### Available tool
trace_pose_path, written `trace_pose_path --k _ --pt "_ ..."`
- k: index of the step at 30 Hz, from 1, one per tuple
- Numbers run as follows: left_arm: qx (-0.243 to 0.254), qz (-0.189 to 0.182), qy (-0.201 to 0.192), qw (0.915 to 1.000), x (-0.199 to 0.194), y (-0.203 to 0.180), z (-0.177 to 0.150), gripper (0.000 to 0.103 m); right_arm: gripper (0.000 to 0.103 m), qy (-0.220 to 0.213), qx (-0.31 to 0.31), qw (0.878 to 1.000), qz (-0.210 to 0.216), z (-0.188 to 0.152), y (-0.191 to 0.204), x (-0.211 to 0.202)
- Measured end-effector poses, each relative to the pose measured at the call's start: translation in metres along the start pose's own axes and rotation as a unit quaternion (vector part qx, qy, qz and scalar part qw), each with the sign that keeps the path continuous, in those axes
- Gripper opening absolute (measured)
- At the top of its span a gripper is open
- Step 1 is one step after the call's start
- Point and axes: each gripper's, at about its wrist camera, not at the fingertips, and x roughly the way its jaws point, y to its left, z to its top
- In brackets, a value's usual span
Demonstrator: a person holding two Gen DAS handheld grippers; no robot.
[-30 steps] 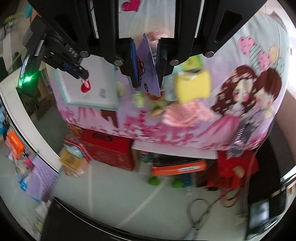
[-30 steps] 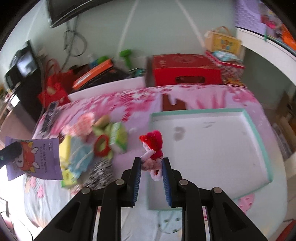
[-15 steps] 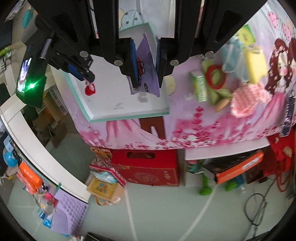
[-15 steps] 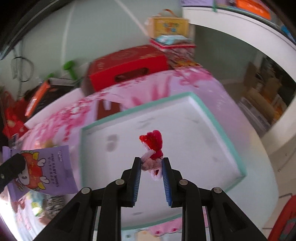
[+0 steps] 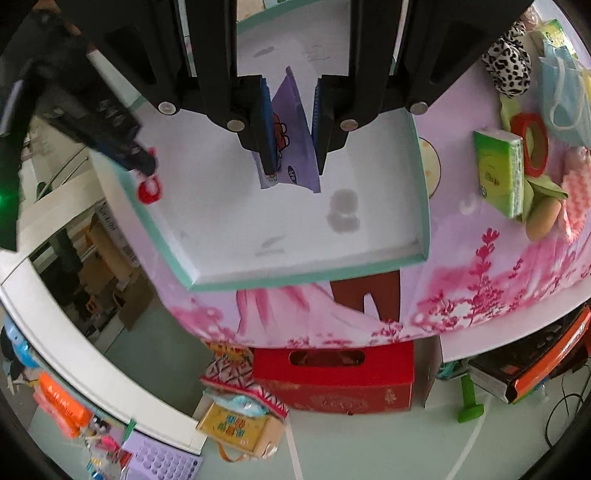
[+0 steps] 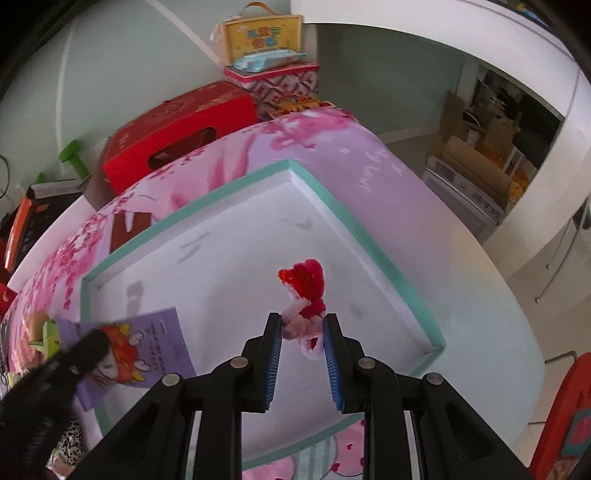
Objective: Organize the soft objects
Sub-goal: 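Carry the purple packet and red hair tie into the white tray and release both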
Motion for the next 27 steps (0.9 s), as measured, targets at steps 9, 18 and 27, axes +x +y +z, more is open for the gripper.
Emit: trace_pose_path --k 9,18,27 --pt "-0.018 0.021 -0.005 0.9996 -0.011 0.013 -0.003 0.073 0.065 -0.003 0.006 1.0 -0.013 0.001 -0.009 -0.006" --pt "-0.045 0.082 -0.039 0.9948 -0.029 0.038 -0.006 0.099 0.103 -0.001 -0.016 1.0 -0.014 -0.001 -0.004 -0.006" --pt "-0.06 0.157 -0.056 0.9842 -0.033 0.059 -0.017 0.1 0.103 0.002 -0.034 0.999 -0.011 -0.003 0.003 -0.006"
